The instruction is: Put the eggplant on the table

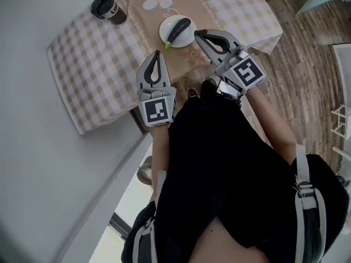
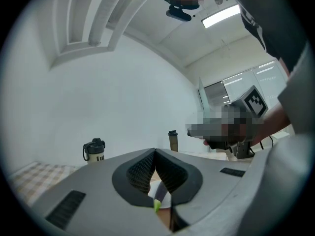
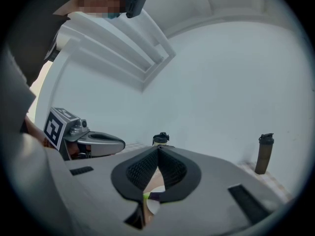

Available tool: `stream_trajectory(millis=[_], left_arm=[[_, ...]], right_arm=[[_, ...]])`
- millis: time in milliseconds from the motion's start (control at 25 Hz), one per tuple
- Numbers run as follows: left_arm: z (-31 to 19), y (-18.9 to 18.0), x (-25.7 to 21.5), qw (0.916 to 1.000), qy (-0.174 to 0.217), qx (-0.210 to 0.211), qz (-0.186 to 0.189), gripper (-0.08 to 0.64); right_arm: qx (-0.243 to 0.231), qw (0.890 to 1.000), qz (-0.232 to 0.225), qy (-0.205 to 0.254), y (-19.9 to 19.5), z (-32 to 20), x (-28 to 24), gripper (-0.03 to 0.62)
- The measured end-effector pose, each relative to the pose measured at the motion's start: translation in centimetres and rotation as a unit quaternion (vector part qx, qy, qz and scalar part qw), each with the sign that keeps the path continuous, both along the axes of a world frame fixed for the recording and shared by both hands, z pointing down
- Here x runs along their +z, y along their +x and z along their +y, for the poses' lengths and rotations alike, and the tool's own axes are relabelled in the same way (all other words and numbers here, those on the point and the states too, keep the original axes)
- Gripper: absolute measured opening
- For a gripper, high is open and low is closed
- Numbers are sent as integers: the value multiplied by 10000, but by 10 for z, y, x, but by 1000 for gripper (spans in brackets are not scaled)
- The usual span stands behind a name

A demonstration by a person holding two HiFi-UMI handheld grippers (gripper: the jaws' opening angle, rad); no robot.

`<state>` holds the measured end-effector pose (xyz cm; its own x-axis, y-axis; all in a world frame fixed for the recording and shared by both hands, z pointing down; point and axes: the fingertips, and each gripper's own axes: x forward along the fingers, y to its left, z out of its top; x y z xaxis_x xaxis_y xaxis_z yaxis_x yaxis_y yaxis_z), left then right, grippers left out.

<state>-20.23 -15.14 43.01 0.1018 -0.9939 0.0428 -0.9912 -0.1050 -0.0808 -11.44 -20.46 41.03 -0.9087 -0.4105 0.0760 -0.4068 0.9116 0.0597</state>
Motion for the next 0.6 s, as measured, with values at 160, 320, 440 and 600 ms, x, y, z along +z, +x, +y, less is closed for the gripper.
stream_trajectory(millis=[160, 320, 440, 600], left_arm=[[4, -3, 6, 10000, -75, -6, -34, -11], [5, -4, 10, 9999, -102, -33, -34, -11], [5, -5, 11, 9999, -111, -17, -10, -11], [3, -5, 15, 9998, -174, -33, -16, -11]], right_arm=[[-74, 9999, 97, 17, -4, 6, 3, 6], [-155, 9998, 140, 21, -7, 8, 7, 5], [-161, 9997, 157, 25, -8, 9, 8, 5], [-181, 9997, 193, -9, -9, 6, 12, 5]])
